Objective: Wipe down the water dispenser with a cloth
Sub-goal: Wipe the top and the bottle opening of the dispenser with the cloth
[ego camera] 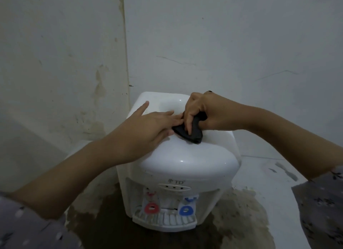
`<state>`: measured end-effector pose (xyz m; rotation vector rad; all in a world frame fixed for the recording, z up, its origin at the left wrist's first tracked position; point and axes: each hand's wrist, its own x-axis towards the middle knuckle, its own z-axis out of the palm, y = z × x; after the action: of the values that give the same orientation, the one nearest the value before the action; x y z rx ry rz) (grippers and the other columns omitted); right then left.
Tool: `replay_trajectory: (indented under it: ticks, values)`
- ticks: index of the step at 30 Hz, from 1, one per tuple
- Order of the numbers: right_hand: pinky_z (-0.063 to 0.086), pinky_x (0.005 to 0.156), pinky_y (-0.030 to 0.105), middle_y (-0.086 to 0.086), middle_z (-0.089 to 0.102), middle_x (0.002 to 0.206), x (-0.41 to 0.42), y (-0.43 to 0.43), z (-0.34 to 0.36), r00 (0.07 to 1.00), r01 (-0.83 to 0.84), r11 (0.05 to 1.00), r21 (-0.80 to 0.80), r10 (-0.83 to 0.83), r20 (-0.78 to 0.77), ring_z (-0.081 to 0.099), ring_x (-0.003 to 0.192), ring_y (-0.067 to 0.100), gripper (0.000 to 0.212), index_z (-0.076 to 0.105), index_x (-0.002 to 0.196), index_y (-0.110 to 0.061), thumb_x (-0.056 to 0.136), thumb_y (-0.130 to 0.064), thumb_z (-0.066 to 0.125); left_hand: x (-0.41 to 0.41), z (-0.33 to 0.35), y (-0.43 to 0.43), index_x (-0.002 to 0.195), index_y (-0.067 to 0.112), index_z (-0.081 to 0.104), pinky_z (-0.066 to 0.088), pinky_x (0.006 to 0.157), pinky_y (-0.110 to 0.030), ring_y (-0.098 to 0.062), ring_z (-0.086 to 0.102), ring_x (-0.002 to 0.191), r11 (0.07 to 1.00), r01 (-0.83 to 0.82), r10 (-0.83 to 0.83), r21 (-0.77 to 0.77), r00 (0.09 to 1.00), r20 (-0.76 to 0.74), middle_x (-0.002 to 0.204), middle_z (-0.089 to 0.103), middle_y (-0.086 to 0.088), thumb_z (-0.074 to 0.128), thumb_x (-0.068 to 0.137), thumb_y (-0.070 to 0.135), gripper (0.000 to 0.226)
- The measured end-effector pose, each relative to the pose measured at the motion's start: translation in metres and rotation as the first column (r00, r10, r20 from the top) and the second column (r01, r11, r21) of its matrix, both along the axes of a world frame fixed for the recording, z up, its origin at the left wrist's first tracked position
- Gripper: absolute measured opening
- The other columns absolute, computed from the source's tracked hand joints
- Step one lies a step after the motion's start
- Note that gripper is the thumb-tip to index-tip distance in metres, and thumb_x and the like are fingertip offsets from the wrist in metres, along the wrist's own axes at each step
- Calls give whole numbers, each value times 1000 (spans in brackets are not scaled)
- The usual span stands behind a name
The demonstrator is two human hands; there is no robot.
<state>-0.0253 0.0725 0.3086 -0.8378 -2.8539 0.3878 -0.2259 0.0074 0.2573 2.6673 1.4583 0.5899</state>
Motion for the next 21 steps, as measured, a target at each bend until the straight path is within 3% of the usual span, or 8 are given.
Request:
replay_trajectory:
  ticks: [3, 5, 8, 10, 12, 14, 17, 21]
  values:
    - [39, 80, 18, -19, 58, 86, 13, -6, 8, 997, 62, 998, -9, -61, 40, 50, 93, 1, 47, 65, 68, -41, 71, 5, 60, 5, 10, 3, 135, 38, 41, -4, 115, -32, 11, 15, 132, 1000, -6, 6, -4, 998, 61, 136, 30, 29, 36, 100, 20, 40]
    - [43, 66, 11, -7, 60, 87, 23, -12, 16, 978, 140, 975, -172, -164, -132, 57, 81, 1, 39, 69, 73, -24, 73, 12, 55, 4, 14, 6, 134, 39, 42, -2, 114, -31, 6, 21, 134, 998, -58, 55, 20, 991, 120, 144, 34, 17, 38, 99, 22, 39]
    - [46, 66, 14, -3, 65, 77, 32, -8, 25, 809, 150, 928, -341, -313, -497, 60, 74, 6, 34, 65, 76, -11, 77, 18, 48, -2, 16, 12, 135, 38, 41, 0, 114, -31, -3, 25, 137, 991, -133, 127, 27, 981, 150, 149, 34, 3, 38, 99, 29, 38]
    - [47, 67, 18, -3, 64, 75, 32, 4, 20, 688, 216, 888, -406, -433, -582, 59, 73, 9, 32, 63, 78, -14, 80, 14, 47, -6, 15, 16, 136, 39, 40, 0, 114, -32, -5, 24, 139, 987, -162, 160, 1, 980, 120, 150, 33, 1, 38, 98, 31, 39]
    - [44, 69, 20, -4, 62, 80, 30, 15, 8, 662, 385, 838, -388, -543, -517, 56, 77, 10, 30, 62, 83, -18, 82, 7, 46, -10, 11, 19, 136, 40, 39, -1, 114, -32, -4, 22, 139, 984, -177, 180, -33, 978, 104, 150, 34, 2, 39, 98, 34, 39]
    - [42, 71, 22, -7, 60, 88, 29, 21, -4, 731, 509, 814, -278, -580, -359, 53, 83, 11, 24, 61, 92, -20, 87, -3, 44, -13, 6, 21, 136, 40, 38, -2, 114, -34, -2, 19, 140, 983, -174, 179, -62, 980, 87, 149, 35, 4, 40, 97, 36, 39]
    - [40, 71, 27, -6, 53, 92, 24, 19, -15, 827, 509, 848, -146, -529, -188, 51, 84, 13, 12, 58, 93, -20, 93, -29, 51, -17, 1, 21, 138, 39, 36, -3, 115, -36, -1, 15, 140, 980, -165, 170, -109, 984, 43, 149, 34, 6, 46, 94, 40, 45]
    - [39, 76, 27, -3, 42, 98, 14, 11, -30, 837, 539, 839, 72, -525, -156, 48, 90, 16, 33, 61, 100, -16, 86, -46, 57, -20, -1, 25, 139, 39, 33, -5, 114, -37, -2, 14, 141, 984, -149, 151, -92, 988, 15, 149, 33, 6, 49, 91, 44, 51]
